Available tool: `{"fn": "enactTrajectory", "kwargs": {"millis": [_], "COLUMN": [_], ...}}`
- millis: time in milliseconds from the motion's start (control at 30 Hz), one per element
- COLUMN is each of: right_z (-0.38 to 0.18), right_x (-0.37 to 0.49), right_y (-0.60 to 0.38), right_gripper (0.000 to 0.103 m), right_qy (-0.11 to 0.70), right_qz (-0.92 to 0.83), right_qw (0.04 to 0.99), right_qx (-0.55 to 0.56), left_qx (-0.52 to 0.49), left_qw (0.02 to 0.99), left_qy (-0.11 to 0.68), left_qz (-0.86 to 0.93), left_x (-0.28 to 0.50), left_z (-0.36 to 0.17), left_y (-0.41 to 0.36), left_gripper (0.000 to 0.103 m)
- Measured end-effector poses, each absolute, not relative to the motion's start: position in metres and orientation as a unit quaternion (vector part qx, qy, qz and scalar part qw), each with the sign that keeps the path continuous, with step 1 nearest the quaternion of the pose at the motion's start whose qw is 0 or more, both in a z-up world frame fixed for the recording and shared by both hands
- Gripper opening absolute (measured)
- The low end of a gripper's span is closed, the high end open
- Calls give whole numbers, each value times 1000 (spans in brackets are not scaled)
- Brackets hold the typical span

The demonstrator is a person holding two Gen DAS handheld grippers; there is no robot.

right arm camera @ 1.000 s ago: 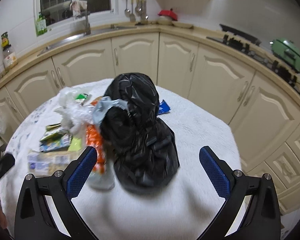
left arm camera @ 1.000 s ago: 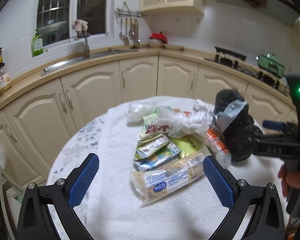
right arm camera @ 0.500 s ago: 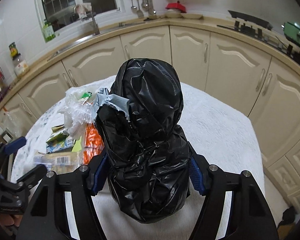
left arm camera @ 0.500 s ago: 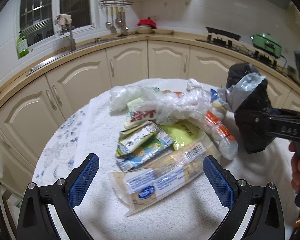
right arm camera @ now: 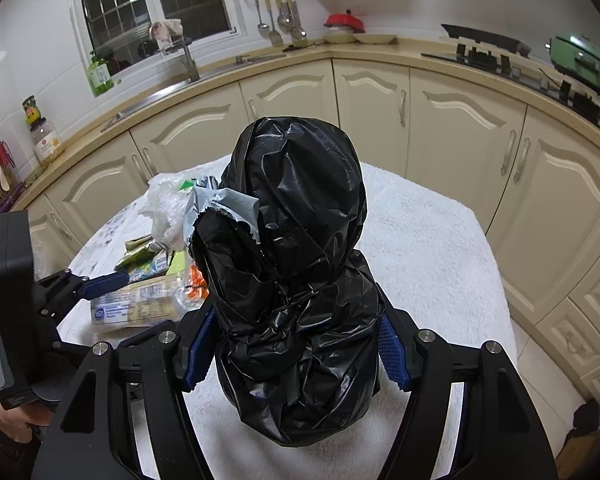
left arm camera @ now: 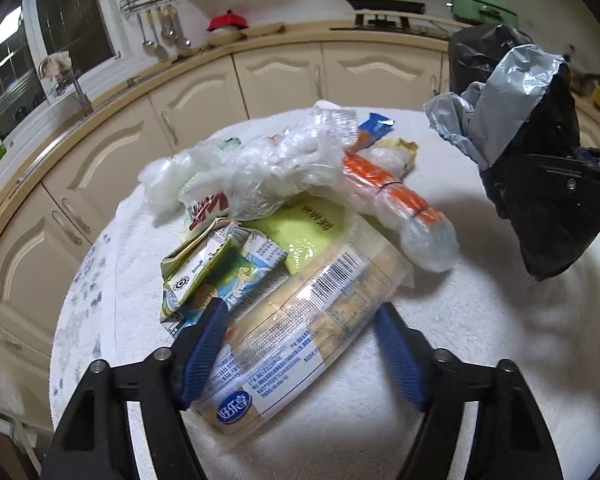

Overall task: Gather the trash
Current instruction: 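Grasp the large black bag with the right tool while the left tool grasps a bread packet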

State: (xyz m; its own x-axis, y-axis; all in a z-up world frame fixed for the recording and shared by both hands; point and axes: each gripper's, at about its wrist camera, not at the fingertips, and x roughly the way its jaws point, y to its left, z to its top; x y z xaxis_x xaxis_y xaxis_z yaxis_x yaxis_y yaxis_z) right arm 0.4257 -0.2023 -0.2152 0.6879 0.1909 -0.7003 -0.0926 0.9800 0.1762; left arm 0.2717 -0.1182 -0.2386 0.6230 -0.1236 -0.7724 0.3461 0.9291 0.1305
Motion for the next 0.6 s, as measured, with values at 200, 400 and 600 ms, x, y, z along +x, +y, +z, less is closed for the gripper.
{"fn": "enactTrajectory", "kwargs": {"millis": [200, 400, 600], "right_z": [-211, -208, -203], "right_x": [406, 384, 369], "right_y": [-202, -200, -200], "right_gripper": [69, 69, 69], "right_qy": [381, 377, 374], "right_qz": [78, 82, 78], "right_qw": [918, 919, 921], "right_qx": [71, 76, 76], "left_qx": [89, 84, 74], "left_qw": [890, 883, 874], "left_qy": [421, 437, 452], "left_qz": [-150, -148, -164], "left_x": [260, 249, 261], "left_z": [-236, -243, -255], "left_y": [-104, -98, -99], "left_gripper": [44, 59, 39]}}
